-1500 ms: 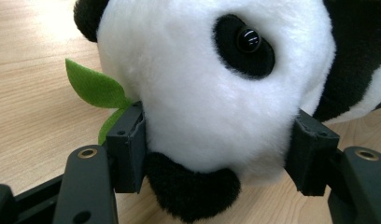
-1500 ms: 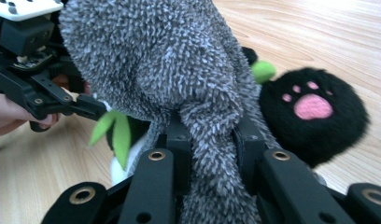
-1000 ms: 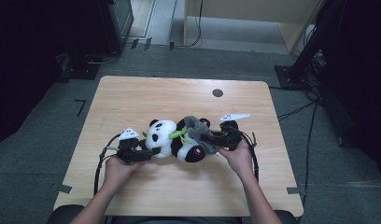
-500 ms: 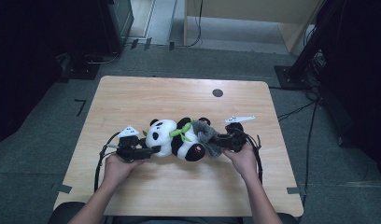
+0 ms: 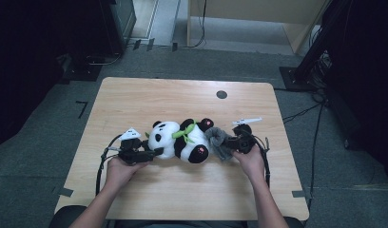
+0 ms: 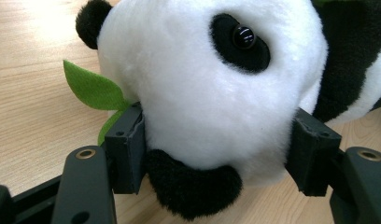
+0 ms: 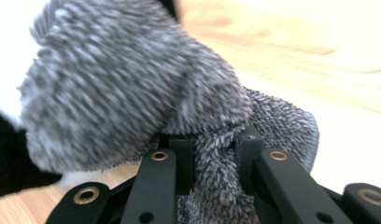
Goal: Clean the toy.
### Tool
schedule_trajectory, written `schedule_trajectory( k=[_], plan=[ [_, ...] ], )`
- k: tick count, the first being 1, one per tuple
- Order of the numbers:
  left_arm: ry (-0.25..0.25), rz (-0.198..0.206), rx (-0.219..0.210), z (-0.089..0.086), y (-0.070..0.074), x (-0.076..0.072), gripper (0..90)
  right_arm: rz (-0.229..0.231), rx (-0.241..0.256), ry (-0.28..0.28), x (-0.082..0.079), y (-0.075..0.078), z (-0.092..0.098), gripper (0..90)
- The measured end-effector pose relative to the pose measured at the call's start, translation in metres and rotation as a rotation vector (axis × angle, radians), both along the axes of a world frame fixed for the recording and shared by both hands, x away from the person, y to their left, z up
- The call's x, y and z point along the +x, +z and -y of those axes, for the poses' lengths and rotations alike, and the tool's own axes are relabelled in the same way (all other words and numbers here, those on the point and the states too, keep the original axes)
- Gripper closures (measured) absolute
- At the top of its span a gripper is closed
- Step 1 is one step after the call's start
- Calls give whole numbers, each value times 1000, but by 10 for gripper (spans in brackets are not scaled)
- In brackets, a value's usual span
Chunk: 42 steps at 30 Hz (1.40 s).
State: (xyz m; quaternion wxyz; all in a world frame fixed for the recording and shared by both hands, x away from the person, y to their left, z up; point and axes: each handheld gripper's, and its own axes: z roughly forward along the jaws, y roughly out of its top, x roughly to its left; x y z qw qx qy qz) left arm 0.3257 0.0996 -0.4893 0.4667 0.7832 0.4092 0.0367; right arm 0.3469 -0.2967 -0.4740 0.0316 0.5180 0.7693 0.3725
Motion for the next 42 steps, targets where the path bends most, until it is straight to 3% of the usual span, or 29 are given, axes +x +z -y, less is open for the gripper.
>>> schedule_trajectory(
  k=[4, 8, 13, 16, 19, 25, 29, 31, 32, 33, 35, 36, 38, 42],
  plan=[
    [-3, 17, 6, 1, -1, 0, 328, 86, 2, -99, -2, 20, 17, 764],
    [-3, 28, 9, 2, -1, -2, 327, 157, 47, -93, -8, 52, 15, 764],
    [0, 33, 1, 3, -1, -1, 329, 215, 109, 5, -13, 99, -24, 759],
    [-2, 36, 2, 4, -2, -2, 328, 226, 93, 83, -12, 119, -55, 757],
    [-2, 36, 2, 4, -1, -2, 329, 212, 115, 160, -4, 133, -92, 754],
    [0, 39, 0, 4, -2, -2, 328, 133, 144, 265, 10, 128, -155, 752],
    [4, 44, 0, 4, -2, -2, 329, 65, 128, 312, 14, 107, -190, 752],
    [-7, 45, 20, 2, -1, -2, 329, 5, 113, 322, 18, 91, -202, 752],
    [3, 38, -5, 4, -1, -3, 330, -16, 94, 322, 19, 85, -206, 750],
    [8, 39, -5, 4, -2, -3, 330, -27, 73, 323, 19, 81, -209, 750],
    [9, 41, 11, 4, -2, -3, 337, -11, -21, 308, 20, 72, -212, 751],
    [11, 37, 10, 4, -3, -3, 343, -5, -46, 306, 21, 68, -211, 753],
    [16, 30, 3, 4, -3, -2, 352, 5, -28, 315, 23, 65, -206, 757],
    [16, 28, 10, 6, -2, -2, 362, 49, -87, 336, 21, 69, -203, 758]
  ],
)
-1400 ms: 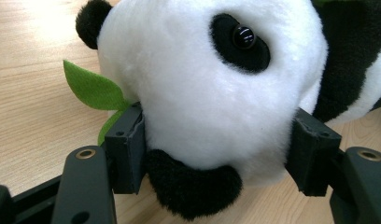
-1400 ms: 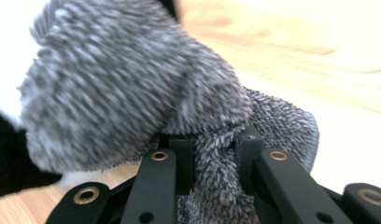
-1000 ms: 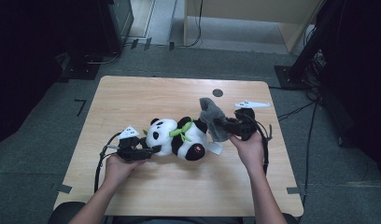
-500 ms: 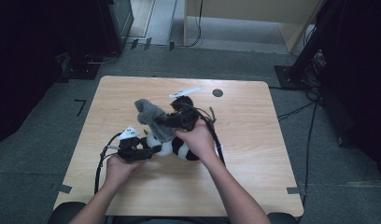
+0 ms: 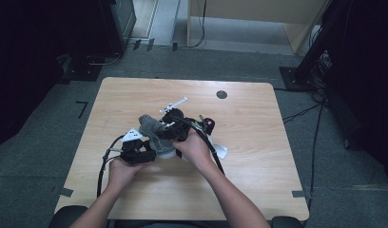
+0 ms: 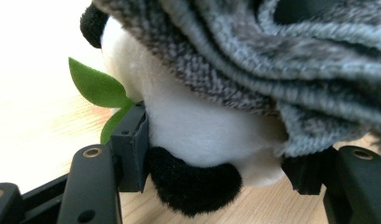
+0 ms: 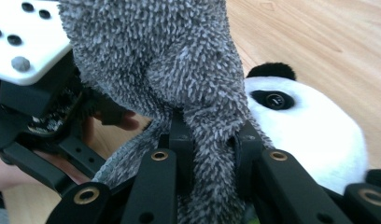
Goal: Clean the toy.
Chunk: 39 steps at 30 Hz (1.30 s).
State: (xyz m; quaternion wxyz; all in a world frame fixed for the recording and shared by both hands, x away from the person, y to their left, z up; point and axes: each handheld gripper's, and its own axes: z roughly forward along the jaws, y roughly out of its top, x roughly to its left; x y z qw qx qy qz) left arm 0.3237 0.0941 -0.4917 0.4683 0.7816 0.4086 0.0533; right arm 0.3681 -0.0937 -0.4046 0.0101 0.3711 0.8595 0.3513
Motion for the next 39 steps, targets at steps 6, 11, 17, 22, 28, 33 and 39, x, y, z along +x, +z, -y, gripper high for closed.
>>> schedule_trajectory(
  k=[6, 11, 17, 22, 28, 33, 39],
  plan=[
    [0, -6, -3, 0, 0, 1, 366, 21, -9, 8, 3, 4, 12, 757],
    [2, -11, -10, 0, 0, 2, 366, 17, -5, -35, 8, 10, 31, 754],
    [-1, -11, -8, 0, 0, 2, 365, 34, -49, -92, 12, 11, 53, 756],
    [-7, -1, -12, 0, 0, 1, 361, 23, -34, -138, 15, 14, 69, 757],
    [-17, 25, -17, 1, -2, 0, 353, 20, 74, -117, 7, 34, 59, 761],
    [-15, 26, -16, 1, -2, 0, 348, 29, 153, -60, -1, 49, 37, 761],
    [-15, 24, -24, 1, -2, 0, 344, -41, 137, 0, -4, 29, 6, 758]
  ],
)
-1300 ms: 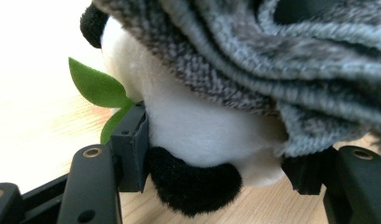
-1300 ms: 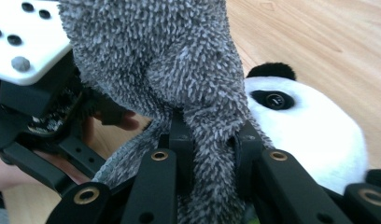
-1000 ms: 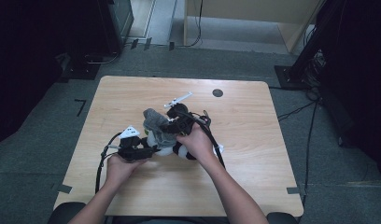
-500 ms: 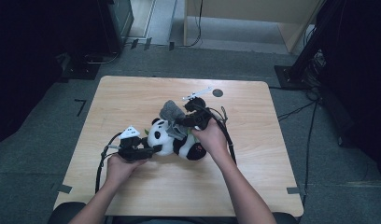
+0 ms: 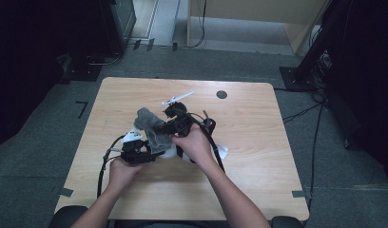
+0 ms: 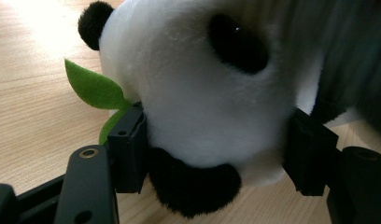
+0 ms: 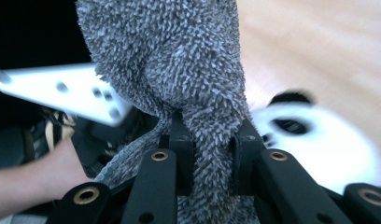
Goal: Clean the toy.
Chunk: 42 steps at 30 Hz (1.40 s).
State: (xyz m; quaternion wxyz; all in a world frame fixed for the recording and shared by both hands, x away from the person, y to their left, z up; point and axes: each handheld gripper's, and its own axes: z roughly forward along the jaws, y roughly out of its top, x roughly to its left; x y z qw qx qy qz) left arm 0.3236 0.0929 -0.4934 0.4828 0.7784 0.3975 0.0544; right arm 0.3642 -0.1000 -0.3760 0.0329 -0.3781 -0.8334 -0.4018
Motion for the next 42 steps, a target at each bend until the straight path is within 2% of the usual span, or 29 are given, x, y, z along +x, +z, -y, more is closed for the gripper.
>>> schedule_trajectory(
  k=[2, 4, 5, 6, 8, 11, 15, 18, 19, 22, 26, 30, 33, 37, 39, 42],
  plan=[
    [0, 3, 12, -1, 0, 0, 344, -23, -58, 14, -1, -15, -8, 756],
    [3, -17, 10, 0, 0, 1, 348, -19, -130, 14, -1, -28, -11, 758],
    [0, -15, 13, -1, 0, 1, 351, -9, -134, 19, -2, -31, -10, 761],
    [-1, -14, 16, -1, 0, 1, 353, 0, -133, 28, -3, -31, -8, 763],
    [1, -16, 10, -1, 0, 1, 358, 24, -171, 37, -4, -28, -4, 766],
    [5, -23, 9, -1, 0, 1, 360, 31, -199, 46, -5, -25, 4, 767],
    [7, -31, 5, -1, 0, 3, 363, 29, -229, 23, -4, -20, 21, 763],
    [8, -33, 3, -1, 1, 3, 364, 19, -230, 5, -1, -18, 36, 761],
    [7, -33, 4, -1, 1, 3, 364, 23, -229, -2, -1, -17, 40, 762],
    [8, -34, 1, -1, 1, 3, 364, 73, -262, -54, 1, -9, 53, 759],
    [8, -32, 3, 0, 1, 2, 364, 73, -249, -90, 5, -5, 64, 759],
    [5, -28, 11, 0, 1, 2, 363, 112, -251, -147, 8, 2, 70, 761],
    [3, -19, 19, 0, 1, 1, 362, 112, -186, -169, 9, 11, 76, 767],
    [0, -20, 28, 0, 2, 1, 361, 115, -62, -146, -1, 25, 76, 771],
    [0, -24, 29, 0, 2, 1, 362, 114, -26, -117, -10, 29, 71, 771],
    [1, -27, 30, 1, 3, 1, 363, 116, -15, -69, -22, 27, 61, 771]
  ],
)
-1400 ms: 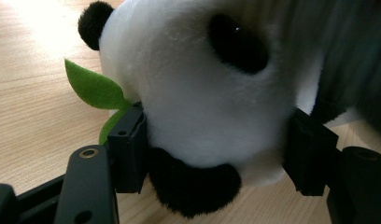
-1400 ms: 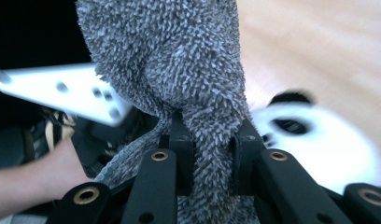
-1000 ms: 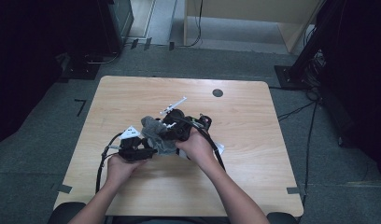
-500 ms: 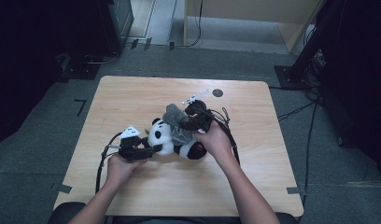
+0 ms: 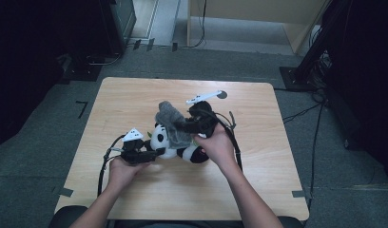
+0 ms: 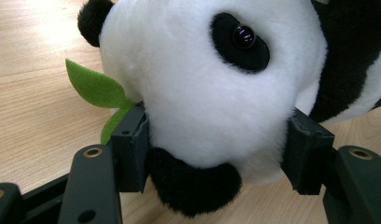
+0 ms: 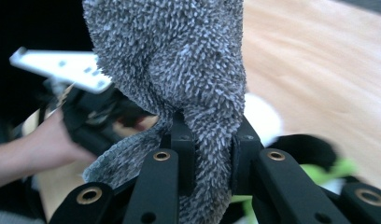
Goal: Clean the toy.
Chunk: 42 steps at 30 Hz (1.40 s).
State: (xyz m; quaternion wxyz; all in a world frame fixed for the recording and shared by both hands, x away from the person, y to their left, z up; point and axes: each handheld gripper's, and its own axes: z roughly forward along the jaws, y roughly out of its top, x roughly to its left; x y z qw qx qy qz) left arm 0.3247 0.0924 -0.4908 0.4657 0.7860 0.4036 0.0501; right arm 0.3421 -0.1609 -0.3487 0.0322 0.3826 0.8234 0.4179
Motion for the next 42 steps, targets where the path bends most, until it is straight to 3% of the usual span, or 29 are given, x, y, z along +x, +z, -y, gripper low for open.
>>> schedule_trajectory(
  k=[2, 5, 8, 9, 10, 11, 14, 19, 32, 35, 38, 42],
  plan=[
    [2, -2, -1, 0, 0, 0, 363, -12, -3, 33, -7, -7, -7, 771],
    [4, -4, -4, 0, 0, 0, 363, -67, -12, 82, -14, -27, -16, 771],
    [2, -2, 3, 0, 0, 0, 365, -93, -113, 75, -15, -53, -20, 771],
    [-4, 4, 13, 1, -1, 0, 368, -81, -147, 71, -14, -60, -19, 773],
    [-5, 7, 14, 1, 0, -1, 370, -63, -137, 86, -14, -65, -16, 775],
    [-5, 4, 12, 1, 0, -1, 370, -56, -127, 89, -15, -65, -12, 775],
    [-1, -4, 7, 2, 0, -1, 373, -5, -181, 85, -18, -60, -8, 774],
    [1, -10, 2, 2, 0, 0, 376, 34, -239, 54, -20, -50, 5, 770],
    [4, -10, 1, 3, 0, 0, 379, 55, -212, -40, -12, -38, 36, 766],
    [5, -11, 3, 3, 0, 0, 379, 52, -151, -67, -11, -32, 45, 768],
    [5, -10, 10, 4, 0, -1, 378, 75, -106, -112, -10, -23, 58, 770],
    [-1, 5, 34, 5, 0, -4, 374, 152, -72, -177, -13, -8, 80, 772]
  ],
)
